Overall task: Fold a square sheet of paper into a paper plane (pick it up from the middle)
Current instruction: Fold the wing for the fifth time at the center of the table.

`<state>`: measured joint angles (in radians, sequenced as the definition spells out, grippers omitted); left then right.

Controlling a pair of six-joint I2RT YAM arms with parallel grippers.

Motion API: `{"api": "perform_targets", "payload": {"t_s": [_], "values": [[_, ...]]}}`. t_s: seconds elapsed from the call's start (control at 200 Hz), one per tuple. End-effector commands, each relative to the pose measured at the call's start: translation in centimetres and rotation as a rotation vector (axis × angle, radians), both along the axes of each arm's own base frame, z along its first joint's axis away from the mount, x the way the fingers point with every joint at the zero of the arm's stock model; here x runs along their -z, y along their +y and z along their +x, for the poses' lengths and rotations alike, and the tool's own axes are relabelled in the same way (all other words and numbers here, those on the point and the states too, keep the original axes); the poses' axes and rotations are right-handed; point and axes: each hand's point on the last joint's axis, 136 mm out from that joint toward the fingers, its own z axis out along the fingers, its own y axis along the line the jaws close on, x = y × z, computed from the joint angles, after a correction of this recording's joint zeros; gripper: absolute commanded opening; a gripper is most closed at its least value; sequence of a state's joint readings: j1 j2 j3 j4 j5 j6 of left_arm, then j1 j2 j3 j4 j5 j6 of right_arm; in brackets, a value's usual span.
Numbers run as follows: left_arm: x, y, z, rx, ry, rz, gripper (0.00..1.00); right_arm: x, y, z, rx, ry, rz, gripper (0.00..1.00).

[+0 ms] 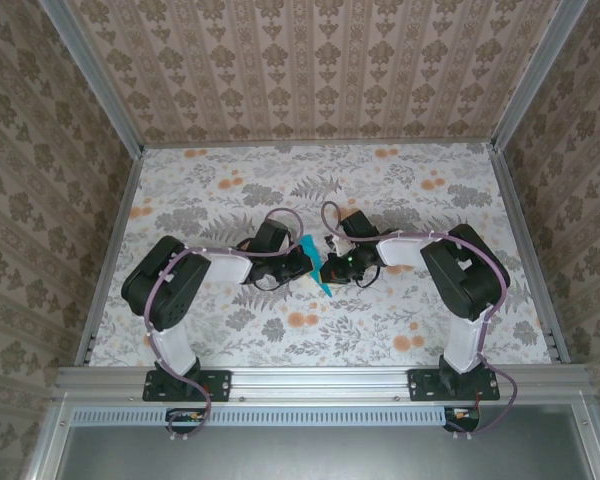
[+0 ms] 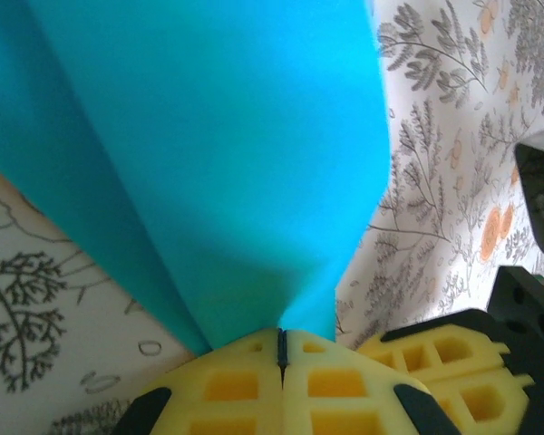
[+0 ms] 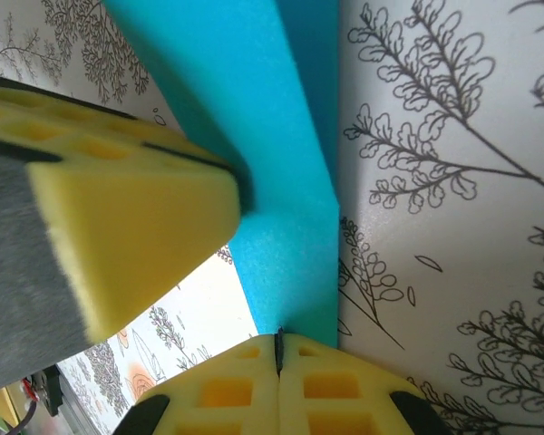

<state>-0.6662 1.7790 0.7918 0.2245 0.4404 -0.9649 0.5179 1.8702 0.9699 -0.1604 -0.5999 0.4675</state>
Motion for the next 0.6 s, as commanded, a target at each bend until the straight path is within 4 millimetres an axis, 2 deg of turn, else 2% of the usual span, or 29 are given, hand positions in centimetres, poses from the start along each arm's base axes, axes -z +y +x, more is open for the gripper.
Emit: {"api": "perform_targets", "payload": {"t_s": [0.0, 0.24, 0.595], "values": [[-2.7, 0.3, 0.9, 0.06, -0.114, 0.019, 0.11, 2.5, -1.6, -0.8, 0.0, 0.035, -0.115, 0.02], [-2.1, 1.2, 1.6, 0.089, -0.143, 0.052, 0.21, 2.7, -1.6, -0.8, -0.007, 0.047, -0.119, 0.02], [-1.5, -0.3, 2.6, 0.129, -0.151, 0.013, 0.23, 2.9, -1.6, -1.0, -0.015, 0.061, -0.123, 0.03]]}}
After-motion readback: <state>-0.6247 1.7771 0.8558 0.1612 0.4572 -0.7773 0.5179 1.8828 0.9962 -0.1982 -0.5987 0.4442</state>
